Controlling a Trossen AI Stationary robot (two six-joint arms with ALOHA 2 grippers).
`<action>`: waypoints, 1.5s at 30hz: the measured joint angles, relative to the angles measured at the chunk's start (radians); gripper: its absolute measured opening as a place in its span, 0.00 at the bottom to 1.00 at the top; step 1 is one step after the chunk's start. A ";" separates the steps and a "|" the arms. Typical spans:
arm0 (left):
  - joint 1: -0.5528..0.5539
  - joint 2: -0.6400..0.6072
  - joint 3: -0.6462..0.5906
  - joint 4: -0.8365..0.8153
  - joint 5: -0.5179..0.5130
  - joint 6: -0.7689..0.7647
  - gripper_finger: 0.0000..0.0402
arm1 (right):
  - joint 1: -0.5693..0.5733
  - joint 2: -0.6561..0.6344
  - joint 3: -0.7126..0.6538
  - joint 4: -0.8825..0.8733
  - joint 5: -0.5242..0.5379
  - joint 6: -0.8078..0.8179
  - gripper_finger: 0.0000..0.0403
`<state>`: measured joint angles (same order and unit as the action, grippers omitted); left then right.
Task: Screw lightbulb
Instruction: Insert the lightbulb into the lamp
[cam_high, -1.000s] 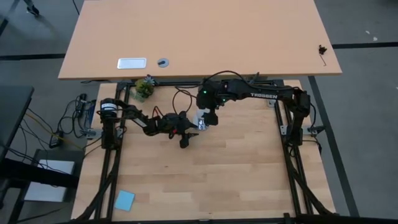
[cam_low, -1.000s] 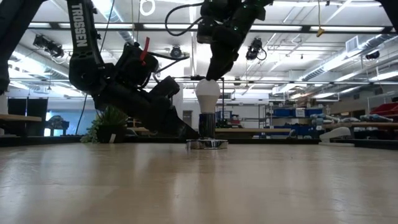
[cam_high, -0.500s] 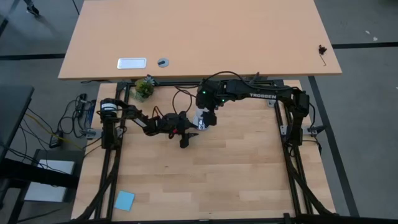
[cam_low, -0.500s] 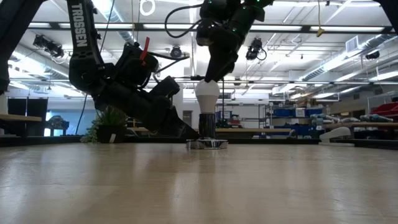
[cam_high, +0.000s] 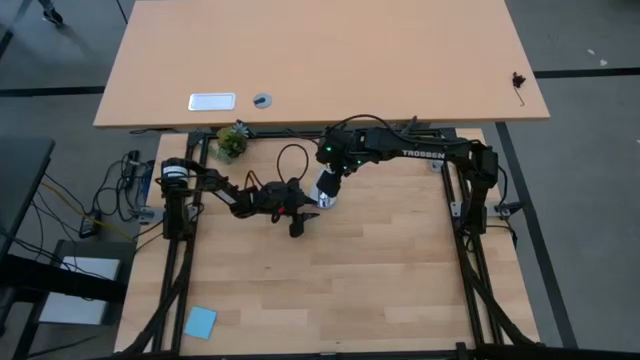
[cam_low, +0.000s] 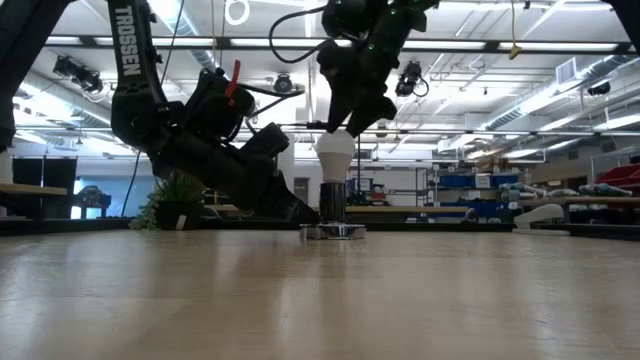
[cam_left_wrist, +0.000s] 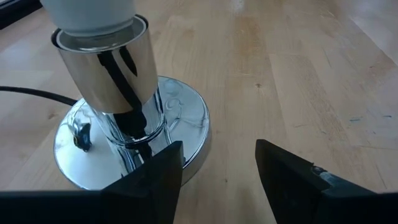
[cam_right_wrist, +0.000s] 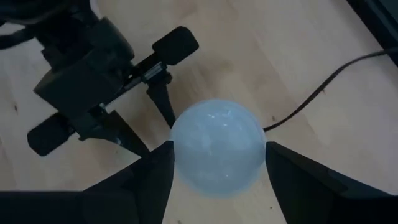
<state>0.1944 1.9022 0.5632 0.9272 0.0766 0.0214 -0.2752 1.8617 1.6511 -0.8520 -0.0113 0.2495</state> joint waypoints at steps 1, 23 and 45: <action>0.000 0.000 0.000 0.000 0.000 0.000 0.52 | 0.000 -0.001 -0.001 0.003 0.000 -0.019 0.65; 0.002 0.000 0.000 -0.004 -0.085 -0.002 0.07 | 0.000 -0.061 -0.002 0.053 0.044 -0.363 0.68; 0.015 -0.002 0.001 -0.024 -0.099 -0.033 0.00 | 0.161 -0.044 -0.002 -0.003 0.254 -0.489 0.72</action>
<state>0.2092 1.9007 0.5644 0.9035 -0.0227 -0.0116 -0.1143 1.8179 1.6493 -0.8550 0.2428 -0.2390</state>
